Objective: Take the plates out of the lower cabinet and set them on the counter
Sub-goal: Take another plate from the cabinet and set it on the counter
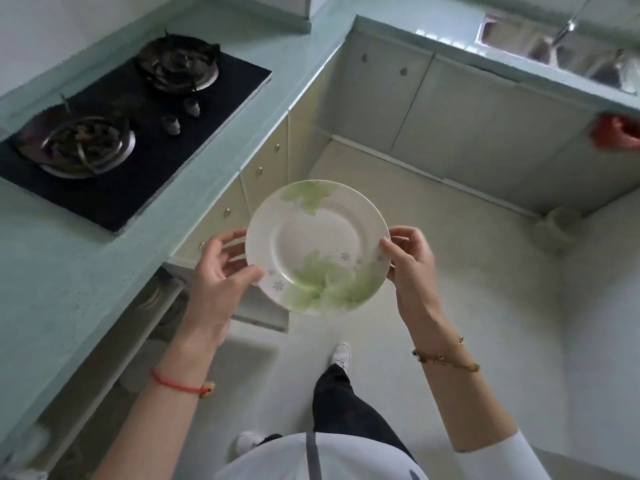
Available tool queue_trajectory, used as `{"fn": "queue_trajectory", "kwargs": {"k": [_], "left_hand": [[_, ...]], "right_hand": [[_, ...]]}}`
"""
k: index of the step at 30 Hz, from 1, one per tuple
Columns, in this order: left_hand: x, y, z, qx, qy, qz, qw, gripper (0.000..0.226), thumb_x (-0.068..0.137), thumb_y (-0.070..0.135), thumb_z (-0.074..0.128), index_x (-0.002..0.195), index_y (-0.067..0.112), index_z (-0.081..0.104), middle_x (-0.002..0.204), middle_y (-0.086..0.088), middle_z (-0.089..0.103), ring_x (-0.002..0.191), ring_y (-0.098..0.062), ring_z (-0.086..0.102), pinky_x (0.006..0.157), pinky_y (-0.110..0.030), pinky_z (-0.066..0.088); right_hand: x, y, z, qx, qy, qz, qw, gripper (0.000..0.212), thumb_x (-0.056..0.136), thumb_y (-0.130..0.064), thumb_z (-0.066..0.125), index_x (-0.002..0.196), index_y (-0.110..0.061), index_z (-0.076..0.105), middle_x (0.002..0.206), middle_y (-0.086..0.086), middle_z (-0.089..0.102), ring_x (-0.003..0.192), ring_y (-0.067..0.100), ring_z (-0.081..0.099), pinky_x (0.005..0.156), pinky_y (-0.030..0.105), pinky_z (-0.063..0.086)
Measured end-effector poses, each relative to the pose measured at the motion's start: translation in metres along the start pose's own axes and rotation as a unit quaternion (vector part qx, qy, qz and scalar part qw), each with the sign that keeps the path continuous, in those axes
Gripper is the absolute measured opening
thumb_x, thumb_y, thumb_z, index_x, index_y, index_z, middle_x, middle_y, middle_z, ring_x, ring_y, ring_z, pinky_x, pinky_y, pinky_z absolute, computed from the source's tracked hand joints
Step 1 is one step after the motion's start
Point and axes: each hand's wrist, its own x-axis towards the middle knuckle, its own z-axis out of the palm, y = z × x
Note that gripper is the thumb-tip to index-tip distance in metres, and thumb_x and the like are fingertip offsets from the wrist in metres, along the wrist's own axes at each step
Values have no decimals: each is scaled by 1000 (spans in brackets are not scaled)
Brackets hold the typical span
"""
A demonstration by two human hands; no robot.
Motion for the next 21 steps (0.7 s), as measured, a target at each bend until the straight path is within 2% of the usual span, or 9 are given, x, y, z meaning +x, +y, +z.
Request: {"fn": "queue_trajectory", "kwargs": {"k": [4,7,13,17,21], "left_hand": [[49,16,62,-8,-20,2,1000,60,68,8,74,122,31,61,115,8,73,111,-11,68,93,-32,54],[86,29,103,-14,-27,10,999,58,76,-3,71,124,27,61,117,4,72,114,-14,67,89,-29,55],[157,52,162,-3,-35,18,999,56,81,-10,64,123,27,62,116,6,72,112,-12,67,85,-26,55],[213,65,191,1,-47,15,999,57,75,-4,67,123,25,62,115,6,73,109,-10,68,87,-27,54],[285,79,214,11,-55,6,998,56,66,6,67,116,31,64,113,7,73,108,-9,67,89,-29,53]], "right_hand": [[59,-27,-35,-2,23,-20,1000,10,91,-4,58,94,-14,58,90,5,59,79,17,55,68,36,46],[103,-45,-53,-13,38,-36,999,9,91,-4,58,97,-11,58,93,9,57,85,19,54,76,39,46],[183,-71,-71,-12,62,-33,997,9,91,-4,58,99,-8,57,90,8,57,79,17,53,73,36,45],[240,-81,-69,-6,78,-22,997,9,91,-5,58,99,-9,57,88,7,58,77,16,55,72,36,45],[308,-93,-56,-10,96,-18,995,10,91,-6,58,101,-8,57,91,7,59,79,17,55,73,36,46]]}}
